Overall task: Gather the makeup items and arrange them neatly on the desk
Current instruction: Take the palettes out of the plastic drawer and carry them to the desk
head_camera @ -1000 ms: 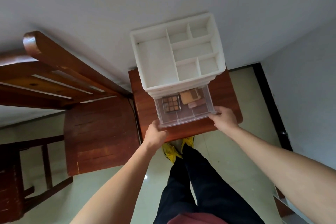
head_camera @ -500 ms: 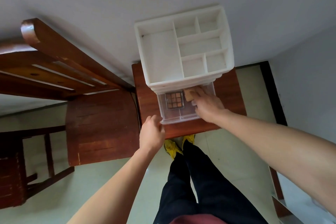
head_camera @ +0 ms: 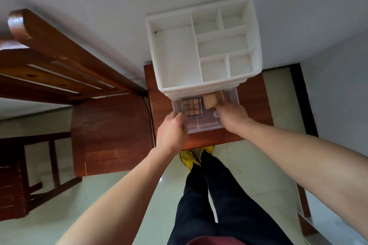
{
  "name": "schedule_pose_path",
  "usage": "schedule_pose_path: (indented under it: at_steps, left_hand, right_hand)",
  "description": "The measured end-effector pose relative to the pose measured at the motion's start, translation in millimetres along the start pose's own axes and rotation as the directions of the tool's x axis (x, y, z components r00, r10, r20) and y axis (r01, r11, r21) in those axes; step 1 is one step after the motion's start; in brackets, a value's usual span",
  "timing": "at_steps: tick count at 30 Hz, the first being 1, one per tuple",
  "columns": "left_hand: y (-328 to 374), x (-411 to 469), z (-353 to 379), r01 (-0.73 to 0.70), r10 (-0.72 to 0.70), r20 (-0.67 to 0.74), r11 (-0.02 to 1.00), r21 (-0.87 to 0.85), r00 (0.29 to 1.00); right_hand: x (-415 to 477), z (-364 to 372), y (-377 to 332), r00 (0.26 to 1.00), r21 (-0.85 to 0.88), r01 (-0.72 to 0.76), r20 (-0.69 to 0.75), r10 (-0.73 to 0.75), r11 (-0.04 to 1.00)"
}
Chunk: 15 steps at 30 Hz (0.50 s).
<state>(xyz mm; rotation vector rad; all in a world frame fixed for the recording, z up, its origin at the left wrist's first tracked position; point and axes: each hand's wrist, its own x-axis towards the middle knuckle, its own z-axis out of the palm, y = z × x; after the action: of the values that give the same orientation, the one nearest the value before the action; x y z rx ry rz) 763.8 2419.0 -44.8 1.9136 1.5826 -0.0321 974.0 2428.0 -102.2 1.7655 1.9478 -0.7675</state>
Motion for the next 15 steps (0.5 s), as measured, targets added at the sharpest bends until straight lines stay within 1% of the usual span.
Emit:
schedule_pose_path:
  at_steps: [2,5,7,10,11,12,15]
  left_hand:
    - [5,15,2,-0.029,0.022,0.071,0.994,0.102,0.997]
    - [7,45,14,-0.046,0.007,0.17,0.973,0.225,0.985]
    - [6,60,24,-0.074,0.017,0.2,0.958,0.278,0.98]
    - [3,69,43,-0.113,0.042,0.197,0.925,0.362,0.979]
    - [2,69,48,-0.113,0.045,0.181,0.918,0.38,0.982]
    - [3,70,52,-0.11,0.045,0.169,0.913,0.393,0.985]
    - [5,72,55,-0.089,0.033,0.138,0.903,0.42,0.99]
  right_hand:
    - [-1,1,3,0.998,0.039,-0.001,0.059,-0.001,0.999]
    - [-3,-4,3,0.999,0.117,0.0,0.05,-0.006,0.993]
    - [-9,-9,4,1.0,0.19,-0.009,-0.002,0.01,0.982]
    - [-23,-12,13,0.986,0.357,-0.064,-0.124,0.115,0.932]
    - [-28,-12,15,0.976,0.442,-0.081,-0.147,0.161,0.894]
    - [-33,-11,19,0.968,0.537,-0.105,-0.136,0.209,0.837]
    - [-43,-9,26,0.948,0.784,-0.194,-0.004,0.318,0.59]
